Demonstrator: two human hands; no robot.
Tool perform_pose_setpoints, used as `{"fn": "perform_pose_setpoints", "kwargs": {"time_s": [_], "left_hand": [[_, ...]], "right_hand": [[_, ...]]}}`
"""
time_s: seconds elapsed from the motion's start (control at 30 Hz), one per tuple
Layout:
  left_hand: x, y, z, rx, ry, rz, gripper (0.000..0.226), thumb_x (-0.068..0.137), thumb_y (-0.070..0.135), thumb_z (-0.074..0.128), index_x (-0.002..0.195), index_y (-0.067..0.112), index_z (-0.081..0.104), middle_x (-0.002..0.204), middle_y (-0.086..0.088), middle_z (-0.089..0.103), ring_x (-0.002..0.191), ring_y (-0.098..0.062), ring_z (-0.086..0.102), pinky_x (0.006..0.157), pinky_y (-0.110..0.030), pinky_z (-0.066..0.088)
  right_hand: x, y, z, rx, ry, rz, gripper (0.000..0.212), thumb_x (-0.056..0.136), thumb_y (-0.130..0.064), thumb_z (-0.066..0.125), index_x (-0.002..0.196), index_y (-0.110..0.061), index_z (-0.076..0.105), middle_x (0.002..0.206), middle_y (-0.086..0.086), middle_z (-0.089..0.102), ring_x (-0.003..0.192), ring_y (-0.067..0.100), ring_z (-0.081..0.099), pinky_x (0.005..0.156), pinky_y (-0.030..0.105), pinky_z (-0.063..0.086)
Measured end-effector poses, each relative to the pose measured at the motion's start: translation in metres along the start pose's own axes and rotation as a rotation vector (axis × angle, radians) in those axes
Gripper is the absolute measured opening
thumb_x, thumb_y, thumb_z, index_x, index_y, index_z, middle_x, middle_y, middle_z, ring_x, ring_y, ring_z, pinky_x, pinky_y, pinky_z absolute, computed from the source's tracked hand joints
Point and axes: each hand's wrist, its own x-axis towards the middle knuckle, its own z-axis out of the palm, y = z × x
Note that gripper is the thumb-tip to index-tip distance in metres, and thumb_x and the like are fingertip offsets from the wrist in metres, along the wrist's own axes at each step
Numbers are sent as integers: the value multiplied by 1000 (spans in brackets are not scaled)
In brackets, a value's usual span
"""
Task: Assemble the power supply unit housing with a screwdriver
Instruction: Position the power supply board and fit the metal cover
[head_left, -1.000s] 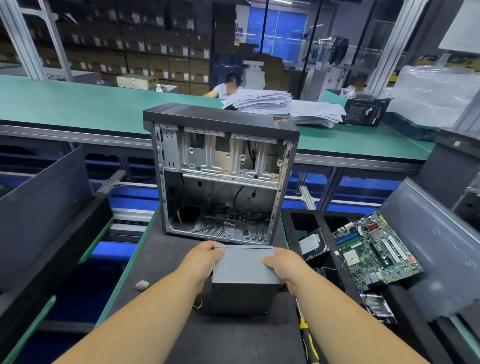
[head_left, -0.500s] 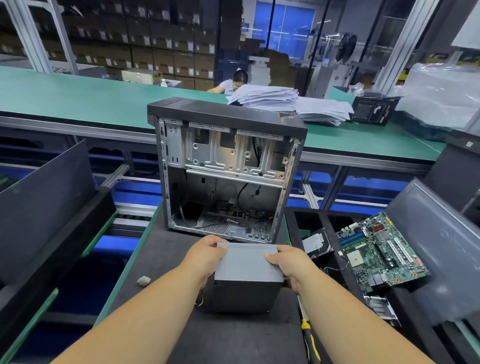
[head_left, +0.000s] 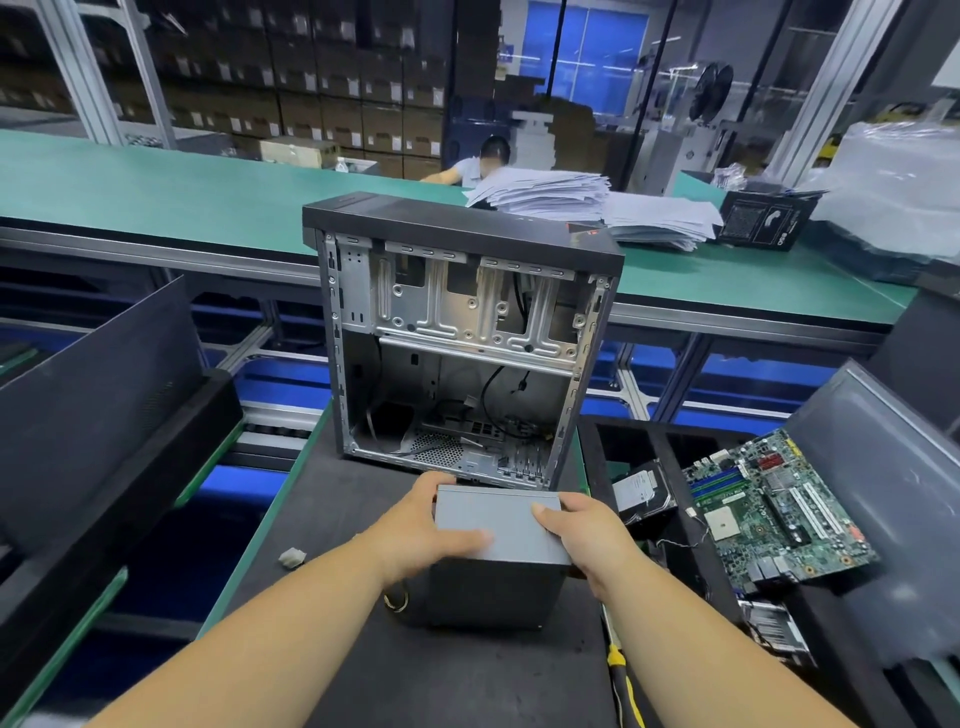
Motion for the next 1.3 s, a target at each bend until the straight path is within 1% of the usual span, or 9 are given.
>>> {"fn": "perform_pose_setpoints", "kwargs": {"time_s": [0.13, 0.27, 0.37, 0.57, 0.67, 0.73, 0.83, 1.13, 1.3], "left_hand": [[-8, -13, -8, 64, -154, 84, 127, 56, 28, 93, 150, 41, 9, 143, 13, 39, 132, -5, 42, 109, -24, 35], [-10, -24, -12, 134, 21, 130, 106, 60, 29, 92, 141, 41, 24, 135, 18, 42, 110, -3, 56, 92, -18, 47], [-12, -31, -17, 186, 77, 120, 68, 60, 39, 89, 111, 38, 44, 108, 14, 58, 81, -1, 59, 70, -18, 49], [-15, -29, -19, 347, 72, 231, 39, 69, 38, 83, 84, 30, 48, 70, 23, 58, 60, 5, 50, 60, -8, 43], [-16, -30, -18, 402, 66, 272, 37, 72, 42, 79, 83, 34, 44, 78, 30, 56, 67, 5, 50, 64, -9, 42], [-16, -31, -18, 399, 68, 283, 37, 73, 42, 78, 84, 35, 44, 80, 29, 56, 70, 5, 50, 65, -10, 42], [-17, -33, -18, 394, 82, 267, 37, 72, 45, 78, 86, 34, 45, 81, 26, 57, 72, 4, 50, 68, -13, 44], [-22, -30, -22, 418, 105, 235, 37, 69, 48, 77, 91, 36, 50, 97, 18, 58, 88, 0, 55, 82, -22, 48], [-26, -28, -39, 414, 189, 313, 53, 68, 54, 76, 114, 44, 52, 117, 25, 47, 112, 7, 44, 91, -5, 34]], "right_hand": [[0, -3, -2, -156, 2, -13, 33, 93, -31, 67, 117, -9, 63, 110, 4, 69, 101, 24, 66, 88, 38, 53], [0, -18, -2, -540, -22, -21, 56, 96, -41, 57, 143, -14, 41, 138, 8, 51, 105, 23, 54, 86, 32, 46], [1, -27, 2, -781, 42, -162, 63, 95, -32, 56, 151, -35, 27, 146, 5, 39, 124, 29, 44, 100, 38, 43], [-10, -43, 24, -1130, -208, -537, 73, 89, 3, 43, 152, -34, 36, 159, -6, 29, 145, 23, 23, 118, 28, 21], [-17, -35, 31, -1136, -316, -556, 72, 93, -26, 50, 158, -23, 20, 161, -3, 23, 146, 24, 18, 122, 37, 13], [-20, -31, 29, -1246, -359, -574, 103, 82, -58, 63, 159, -19, 6, 162, -2, 15, 146, 26, 12, 122, 40, 9], [-19, -32, 29, -1433, -308, -610, 128, 67, -62, 78, 158, -19, 0, 158, 2, 19, 142, 30, 22, 118, 43, 24], [-14, -37, 38, -1342, -172, -558, 108, 57, -48, 88, 144, -27, 28, 138, -3, 42, 123, 27, 42, 98, 40, 44], [-18, -39, 19, -1003, -31, -496, 109, 50, -49, 89, 141, -34, 31, 135, -11, 41, 124, 22, 44, 95, 40, 47]]}}
